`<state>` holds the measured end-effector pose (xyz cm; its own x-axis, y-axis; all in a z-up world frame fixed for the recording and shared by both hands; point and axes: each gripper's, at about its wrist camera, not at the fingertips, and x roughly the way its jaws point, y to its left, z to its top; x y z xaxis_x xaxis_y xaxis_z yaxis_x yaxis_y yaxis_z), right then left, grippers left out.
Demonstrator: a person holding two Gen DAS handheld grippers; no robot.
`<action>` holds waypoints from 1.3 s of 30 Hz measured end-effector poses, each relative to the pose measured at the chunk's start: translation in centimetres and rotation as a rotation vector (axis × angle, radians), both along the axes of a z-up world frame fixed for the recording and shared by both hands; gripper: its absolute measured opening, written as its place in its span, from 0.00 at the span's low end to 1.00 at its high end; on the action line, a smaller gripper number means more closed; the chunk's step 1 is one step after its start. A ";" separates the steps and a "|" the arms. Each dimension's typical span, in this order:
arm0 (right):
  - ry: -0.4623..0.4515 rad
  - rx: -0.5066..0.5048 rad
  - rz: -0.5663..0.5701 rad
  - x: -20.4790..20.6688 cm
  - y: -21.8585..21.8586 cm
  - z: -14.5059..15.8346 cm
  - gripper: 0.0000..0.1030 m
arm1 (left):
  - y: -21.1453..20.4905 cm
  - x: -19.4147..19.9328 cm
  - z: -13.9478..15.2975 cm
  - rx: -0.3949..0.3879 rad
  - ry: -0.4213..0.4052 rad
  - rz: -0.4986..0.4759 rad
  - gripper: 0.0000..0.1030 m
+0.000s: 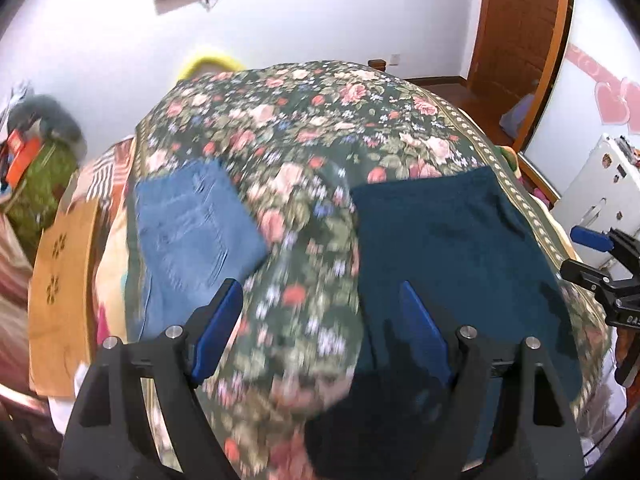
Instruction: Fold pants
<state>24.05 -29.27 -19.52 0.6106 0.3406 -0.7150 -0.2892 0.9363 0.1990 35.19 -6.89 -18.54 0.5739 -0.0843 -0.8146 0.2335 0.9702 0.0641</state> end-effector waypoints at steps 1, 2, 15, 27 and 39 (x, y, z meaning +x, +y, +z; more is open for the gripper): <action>-0.009 -0.002 0.002 0.9 0.1 0.0 0.71 | -0.4 1.0 -0.3 -0.005 0.009 -0.006 0.79; -0.018 0.000 0.005 1.8 0.2 0.0 0.71 | -0.8 2.1 -0.8 -0.010 0.022 -0.006 0.79; 0.013 0.068 0.027 10.3 0.8 -3.4 0.22 | -6.2 10.0 -7.3 -0.023 0.185 -0.081 0.58; -0.046 -0.078 0.058 10.5 0.5 -3.8 0.16 | -8.4 10.1 -7.6 0.053 0.118 -0.104 0.59; -0.013 -0.064 0.002 7.9 -0.2 -0.8 0.37 | -5.7 8.0 -4.7 0.055 0.103 -0.065 0.60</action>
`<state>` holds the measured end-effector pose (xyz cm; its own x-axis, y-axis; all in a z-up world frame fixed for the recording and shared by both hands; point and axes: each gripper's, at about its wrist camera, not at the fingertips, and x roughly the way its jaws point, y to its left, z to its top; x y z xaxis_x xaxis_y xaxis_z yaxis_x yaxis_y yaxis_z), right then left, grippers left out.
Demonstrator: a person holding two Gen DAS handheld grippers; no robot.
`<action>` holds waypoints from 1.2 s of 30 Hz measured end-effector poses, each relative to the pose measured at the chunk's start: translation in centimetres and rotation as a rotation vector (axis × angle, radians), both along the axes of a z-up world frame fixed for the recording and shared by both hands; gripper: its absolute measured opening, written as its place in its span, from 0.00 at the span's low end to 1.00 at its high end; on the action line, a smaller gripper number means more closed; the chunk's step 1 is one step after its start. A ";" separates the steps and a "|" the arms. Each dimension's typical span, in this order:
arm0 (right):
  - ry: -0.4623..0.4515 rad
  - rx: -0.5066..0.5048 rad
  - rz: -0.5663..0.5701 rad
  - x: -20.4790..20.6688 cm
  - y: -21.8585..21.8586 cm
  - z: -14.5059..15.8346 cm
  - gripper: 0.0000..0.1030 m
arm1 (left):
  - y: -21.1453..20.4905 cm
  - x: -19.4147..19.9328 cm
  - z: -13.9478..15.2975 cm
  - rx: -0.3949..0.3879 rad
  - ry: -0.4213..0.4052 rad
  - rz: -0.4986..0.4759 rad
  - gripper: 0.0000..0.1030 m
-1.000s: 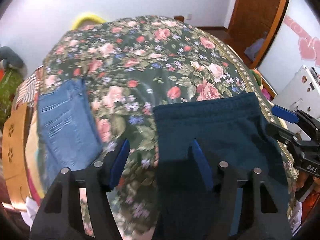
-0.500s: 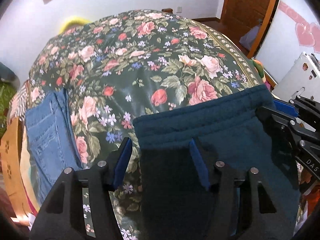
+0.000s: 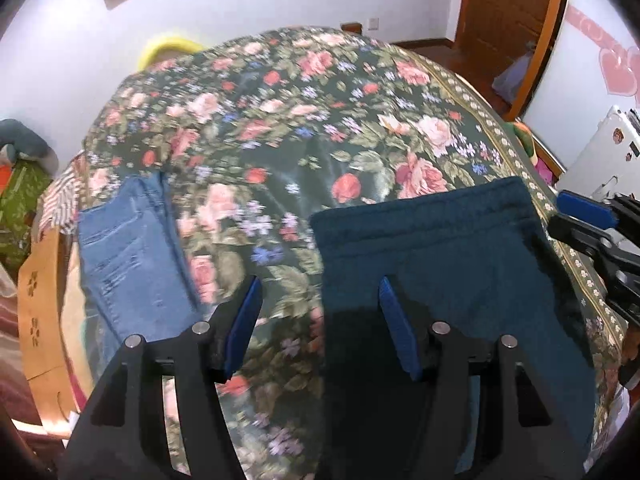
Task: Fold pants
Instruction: 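Grasp the sweatpants waistband with the right gripper, then grasp the waistband with the left gripper while the right gripper lifts the bundle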
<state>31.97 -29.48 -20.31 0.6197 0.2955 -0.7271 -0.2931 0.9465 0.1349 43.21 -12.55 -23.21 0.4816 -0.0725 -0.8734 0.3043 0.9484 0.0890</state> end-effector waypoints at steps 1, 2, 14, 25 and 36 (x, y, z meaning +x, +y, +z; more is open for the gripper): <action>-0.003 0.013 -0.001 -0.4 -0.1 0.4 0.44 | 0.5 -0.4 0.6 -0.004 -0.007 0.009 0.63; -0.009 0.021 -0.007 -0.8 0.0 0.8 0.54 | 0.9 -0.8 1.0 -0.011 -0.012 0.017 0.68; 0.046 0.078 -0.024 -7.4 0.6 -0.2 0.74 | 3.0 -6.1 0.9 -0.040 0.041 -0.030 0.85; 0.284 0.318 -0.053 -6.4 -0.6 -7.1 0.74 | 2.9 -3.4 -5.6 -0.170 0.279 0.017 0.86; 0.298 0.412 -0.014 -3.1 0.3 -8.0 0.75 | 0.9 0.3 -8.0 -0.277 0.427 -0.035 0.86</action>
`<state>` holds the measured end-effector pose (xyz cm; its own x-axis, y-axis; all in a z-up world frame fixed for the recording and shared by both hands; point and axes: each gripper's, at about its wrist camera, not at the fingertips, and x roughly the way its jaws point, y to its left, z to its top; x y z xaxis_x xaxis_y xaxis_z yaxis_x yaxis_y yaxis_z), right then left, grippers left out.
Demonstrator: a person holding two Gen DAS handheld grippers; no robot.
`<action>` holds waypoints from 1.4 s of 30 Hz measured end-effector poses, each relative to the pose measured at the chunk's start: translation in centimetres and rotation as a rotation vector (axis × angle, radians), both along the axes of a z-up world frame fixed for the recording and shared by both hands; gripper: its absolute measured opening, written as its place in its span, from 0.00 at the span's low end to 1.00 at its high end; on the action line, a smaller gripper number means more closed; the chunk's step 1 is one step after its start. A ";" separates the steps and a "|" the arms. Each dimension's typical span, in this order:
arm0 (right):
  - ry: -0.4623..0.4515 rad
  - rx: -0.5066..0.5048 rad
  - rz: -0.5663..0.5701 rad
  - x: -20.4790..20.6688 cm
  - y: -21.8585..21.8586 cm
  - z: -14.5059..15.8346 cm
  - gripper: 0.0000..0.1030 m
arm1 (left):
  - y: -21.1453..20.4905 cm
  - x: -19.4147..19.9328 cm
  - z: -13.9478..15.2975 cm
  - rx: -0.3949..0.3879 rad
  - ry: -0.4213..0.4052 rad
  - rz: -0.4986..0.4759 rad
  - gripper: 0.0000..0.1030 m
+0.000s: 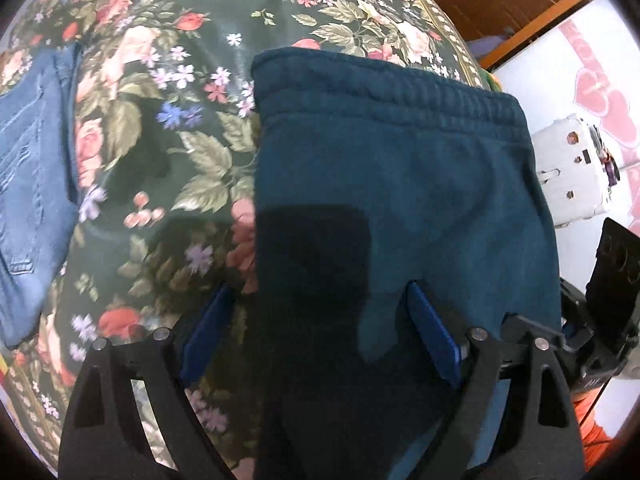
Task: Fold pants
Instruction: 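Grasp the waistband with the left gripper while the right gripper lifts the bundle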
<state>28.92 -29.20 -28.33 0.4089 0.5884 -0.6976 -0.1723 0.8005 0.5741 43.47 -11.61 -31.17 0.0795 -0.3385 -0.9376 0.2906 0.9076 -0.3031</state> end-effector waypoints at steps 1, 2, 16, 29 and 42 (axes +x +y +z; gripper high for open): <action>-0.004 -0.001 0.000 0.3 0.2 0.0 0.75 | -0.4 0.3 -0.1 -0.007 0.006 -0.010 0.86; -0.006 0.001 0.001 0.5 0.2 0.0 0.74 | -0.7 0.6 -0.2 -0.016 0.012 -0.020 0.86; -0.085 -0.087 0.045 -1.2 0.9 3.7 0.33 | -0.6 -5.1 4.4 -0.018 -0.141 -0.087 0.31; -0.342 -0.090 0.190 -0.7 9.5 14.0 0.30 | 10.1 -10.4 17.3 -0.005 -0.485 0.117 0.28; -0.500 -0.081 0.306 6.1 23.9 17.6 0.29 | 24.1 -6.6 21.2 0.047 -0.629 0.374 0.28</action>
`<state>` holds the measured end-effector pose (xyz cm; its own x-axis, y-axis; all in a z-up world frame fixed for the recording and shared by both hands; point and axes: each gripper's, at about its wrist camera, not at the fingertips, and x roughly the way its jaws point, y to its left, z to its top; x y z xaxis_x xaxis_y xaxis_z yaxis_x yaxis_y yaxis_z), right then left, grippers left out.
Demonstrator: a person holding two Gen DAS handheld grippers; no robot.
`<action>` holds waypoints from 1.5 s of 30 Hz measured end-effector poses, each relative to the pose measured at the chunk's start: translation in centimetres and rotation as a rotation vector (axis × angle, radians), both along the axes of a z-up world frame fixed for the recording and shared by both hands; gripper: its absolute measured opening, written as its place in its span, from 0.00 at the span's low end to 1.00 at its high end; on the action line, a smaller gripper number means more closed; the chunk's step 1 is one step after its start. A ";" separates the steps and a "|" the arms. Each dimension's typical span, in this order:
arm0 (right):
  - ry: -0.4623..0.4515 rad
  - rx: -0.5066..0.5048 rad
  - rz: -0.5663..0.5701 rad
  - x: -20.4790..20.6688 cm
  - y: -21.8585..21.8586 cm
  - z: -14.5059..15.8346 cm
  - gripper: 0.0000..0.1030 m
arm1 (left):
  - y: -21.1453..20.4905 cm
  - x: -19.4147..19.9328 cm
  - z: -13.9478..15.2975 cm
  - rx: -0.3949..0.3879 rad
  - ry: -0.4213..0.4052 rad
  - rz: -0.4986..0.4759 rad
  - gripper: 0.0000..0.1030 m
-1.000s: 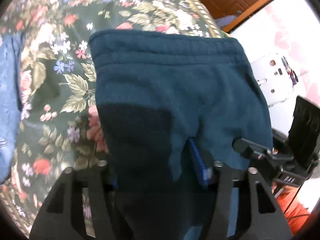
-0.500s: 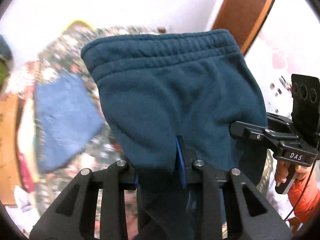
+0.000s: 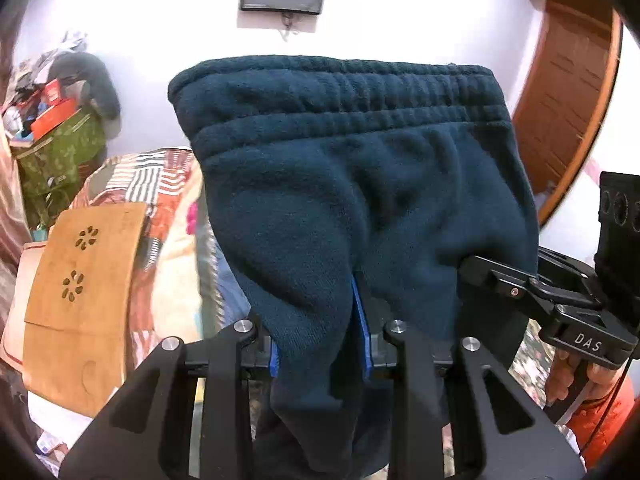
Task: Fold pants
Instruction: 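Grasp the waistband with the left gripper while the right gripper lifts the bundle, then lower the folded sweatpants onto the bed with both grippers and release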
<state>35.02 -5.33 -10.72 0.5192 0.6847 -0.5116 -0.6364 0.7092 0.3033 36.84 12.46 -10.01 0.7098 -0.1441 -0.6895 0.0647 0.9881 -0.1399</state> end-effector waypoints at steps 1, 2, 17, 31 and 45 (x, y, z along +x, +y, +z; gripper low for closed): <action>-0.005 -0.010 0.007 0.5 0.7 -0.1 0.29 | 0.7 0.9 -0.5 -0.002 0.003 0.012 0.28; -0.005 -0.024 0.013 1.5 1.7 -0.4 0.29 | 1.2 1.6 -0.9 -0.004 0.009 0.023 0.28; 0.166 -0.173 0.033 14.8 8.1 -11.4 0.29 | 6.7 16.4 -14.7 -0.028 0.205 0.096 0.28; 0.212 -0.291 -0.031 14.1 4.4 -15.0 0.38 | 7.5 16.7 -19.8 0.013 0.297 0.144 0.32; -0.106 -0.183 -0.057 0.7 1.0 0.7 0.38 | 4.1 0.5 -2.2 0.118 -0.006 0.120 0.32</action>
